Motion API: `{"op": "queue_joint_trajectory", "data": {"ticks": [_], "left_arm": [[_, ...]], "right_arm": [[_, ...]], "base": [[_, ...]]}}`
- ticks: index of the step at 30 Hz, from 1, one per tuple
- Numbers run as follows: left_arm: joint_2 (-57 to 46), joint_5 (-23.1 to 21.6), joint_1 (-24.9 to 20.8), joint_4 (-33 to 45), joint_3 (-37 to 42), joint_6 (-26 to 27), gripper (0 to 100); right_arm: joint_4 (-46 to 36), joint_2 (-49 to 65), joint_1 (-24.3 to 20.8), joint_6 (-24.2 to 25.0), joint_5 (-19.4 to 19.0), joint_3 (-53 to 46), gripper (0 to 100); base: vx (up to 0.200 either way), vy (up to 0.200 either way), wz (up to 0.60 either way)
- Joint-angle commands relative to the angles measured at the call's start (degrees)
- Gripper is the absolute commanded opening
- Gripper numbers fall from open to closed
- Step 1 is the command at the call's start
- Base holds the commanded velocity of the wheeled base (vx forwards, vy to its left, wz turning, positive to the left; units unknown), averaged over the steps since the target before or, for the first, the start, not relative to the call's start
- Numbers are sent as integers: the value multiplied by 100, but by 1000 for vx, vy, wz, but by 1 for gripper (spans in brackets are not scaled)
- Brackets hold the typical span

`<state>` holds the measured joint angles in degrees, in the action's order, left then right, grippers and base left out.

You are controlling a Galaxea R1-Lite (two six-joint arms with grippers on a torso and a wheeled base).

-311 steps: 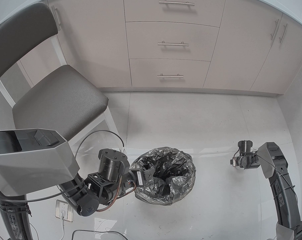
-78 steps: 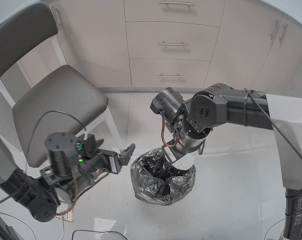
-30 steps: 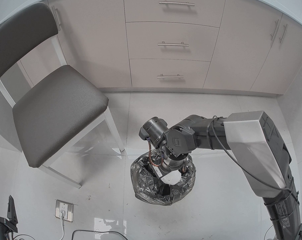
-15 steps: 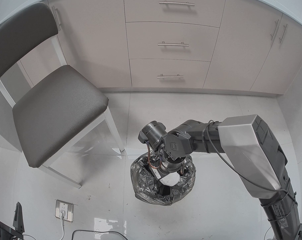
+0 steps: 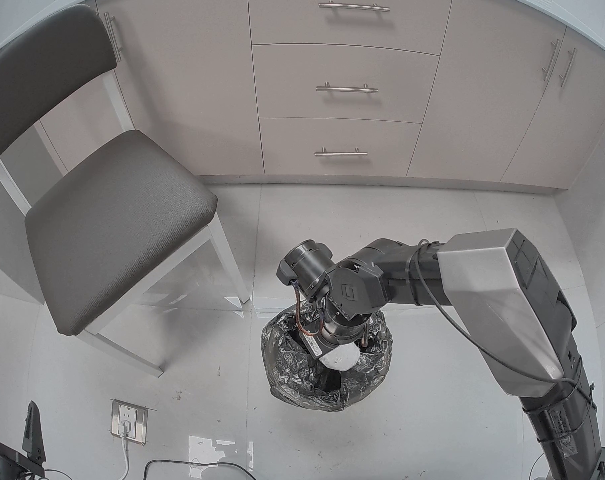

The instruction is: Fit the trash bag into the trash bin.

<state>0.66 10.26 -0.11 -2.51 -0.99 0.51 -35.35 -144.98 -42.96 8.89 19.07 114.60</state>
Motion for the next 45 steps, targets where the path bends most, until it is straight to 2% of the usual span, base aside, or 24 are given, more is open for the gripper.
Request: {"op": "queue_joint_trajectory", "data": {"ticks": [1, 5, 10, 11, 26, 31, 32, 44, 45], "left_arm": [[-66, -139, 2, 5, 90, 151, 100], [-48, -235, -7, 5, 90, 142, 100], [-48, -341, -7, 75, 64, -297, 100], [-48, -341, 2, 67, 64, -315, 100], [-48, -341, 2, 58, 72, -341, 100], [-48, -332, 2, 67, 64, -499, 100], [-48, -332, -7, 58, 64, -499, 100], [-48, -332, 2, 67, 64, -508, 100], [-48, -323, 2, 58, 64, -517, 100]], "right_arm": [[2, -48, -55, -27, 1, -1, 0], [99, -136, -55, -80, 27, -1, 0], [318, -215, -37, -89, 36, -1, 0], [318, -223, -37, -89, 36, -1, 100], [512, -232, 24, -54, 45, -1, 100], [679, -417, -2, -80, 53, -1, 100], [688, -461, -11, -80, 53, -1, 0], [1048, -689, -55, -177, 80, -1, 0], [1048, -672, -55, -194, 203, -1, 0]], "base": [[0, 0, 0], [0, 0, 0], [0, 0, 0], [0, 0, 0], [0, 0, 0], [0, 0, 0], [0, 0, 0], [0, 0, 0], [0, 0, 0]]}}
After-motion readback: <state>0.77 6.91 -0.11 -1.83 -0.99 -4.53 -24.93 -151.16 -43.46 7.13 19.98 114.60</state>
